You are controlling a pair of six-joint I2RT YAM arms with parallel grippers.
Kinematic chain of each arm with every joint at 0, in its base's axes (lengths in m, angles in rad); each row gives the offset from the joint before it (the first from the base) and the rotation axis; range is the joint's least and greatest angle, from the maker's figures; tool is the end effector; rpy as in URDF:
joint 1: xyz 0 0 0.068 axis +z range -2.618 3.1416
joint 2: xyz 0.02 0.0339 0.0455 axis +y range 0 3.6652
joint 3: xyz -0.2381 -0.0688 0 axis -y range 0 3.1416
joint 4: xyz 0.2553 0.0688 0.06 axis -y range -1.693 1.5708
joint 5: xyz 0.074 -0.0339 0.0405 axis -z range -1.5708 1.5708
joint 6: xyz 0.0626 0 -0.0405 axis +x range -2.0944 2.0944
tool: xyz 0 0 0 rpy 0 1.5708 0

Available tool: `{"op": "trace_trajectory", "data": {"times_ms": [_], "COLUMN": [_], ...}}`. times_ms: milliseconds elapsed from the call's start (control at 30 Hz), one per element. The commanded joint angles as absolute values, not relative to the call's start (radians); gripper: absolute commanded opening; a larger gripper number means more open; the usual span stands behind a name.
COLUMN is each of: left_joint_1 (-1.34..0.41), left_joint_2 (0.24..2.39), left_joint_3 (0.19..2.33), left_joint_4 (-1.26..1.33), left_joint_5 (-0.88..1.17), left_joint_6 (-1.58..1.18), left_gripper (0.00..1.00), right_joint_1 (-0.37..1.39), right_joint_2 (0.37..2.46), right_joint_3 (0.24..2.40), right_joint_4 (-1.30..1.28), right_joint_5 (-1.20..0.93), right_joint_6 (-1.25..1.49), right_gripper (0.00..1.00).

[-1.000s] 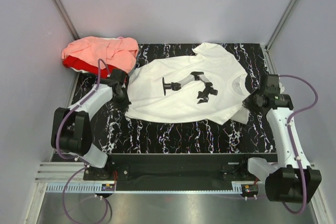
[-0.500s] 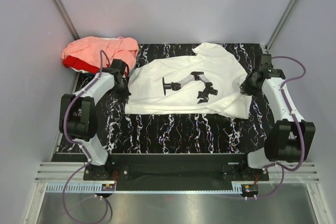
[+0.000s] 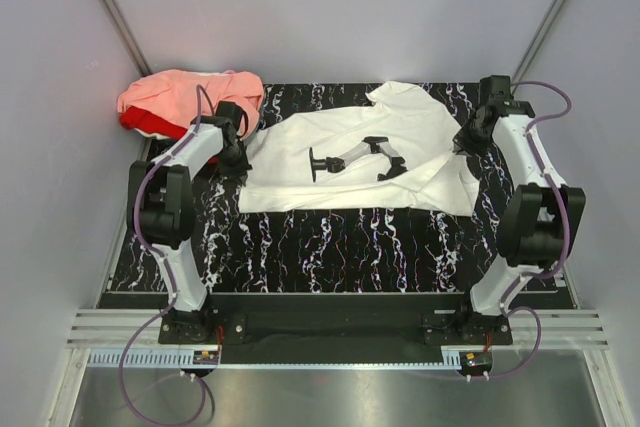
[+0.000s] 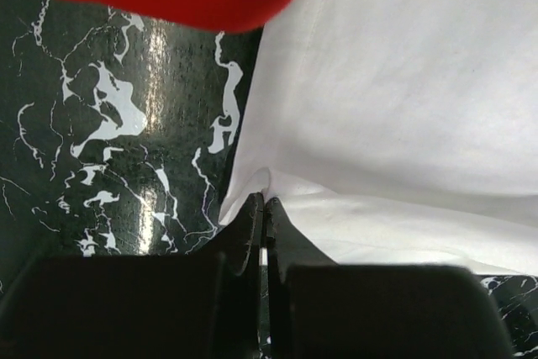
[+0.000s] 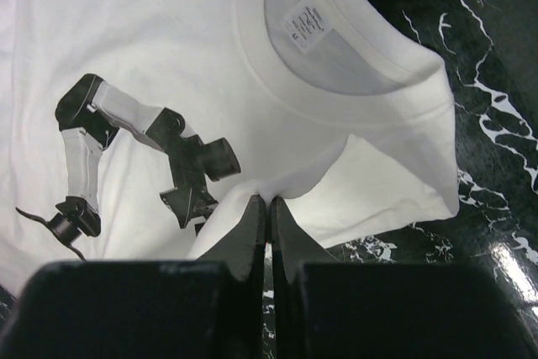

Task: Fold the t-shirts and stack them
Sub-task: Fold the tshirt

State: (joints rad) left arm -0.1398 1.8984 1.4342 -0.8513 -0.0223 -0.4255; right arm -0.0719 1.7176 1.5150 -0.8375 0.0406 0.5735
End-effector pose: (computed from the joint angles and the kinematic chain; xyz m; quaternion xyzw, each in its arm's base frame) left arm 0.3827 -0.0524 0.1461 -0.1426 0.9815 -0.0249 0.1253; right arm 0.3849 -0.0303 0.2387 0.3110 0.9133 0.0461 0.2588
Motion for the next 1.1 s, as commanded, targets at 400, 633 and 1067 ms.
{"op": "trace_trajectory", "data": {"times_ms": [400, 633, 1067], "left_joint_1": [-0.11, -0.112, -0.123], "left_joint_2": [2.04, 1.78, 1.41], "left_joint_3": [1.721, 1.542, 0.874], "left_joint_4": [-0.949, -0.897, -0.499], "left_joint_5": [-0.021, -0.12, 0.066], "left_joint_6": [-0.433, -0.463, -0.621], "left_gripper": [0.15, 0.86, 0.86], "right_joint_1": [-0.069, -0.086, -0.219], "right_joint_2": [2.102, 1.872, 1.506], "right_joint_3": [2.02, 1.78, 1.043], "right_joint_4": [-0.894, -0.884, -0.678], "right_joint_5": [-0.05, 0.072, -0.216], "right_joint_6": [0.434, 0.469, 0.62], "right_gripper": [0.53, 0.89, 0.81]}}
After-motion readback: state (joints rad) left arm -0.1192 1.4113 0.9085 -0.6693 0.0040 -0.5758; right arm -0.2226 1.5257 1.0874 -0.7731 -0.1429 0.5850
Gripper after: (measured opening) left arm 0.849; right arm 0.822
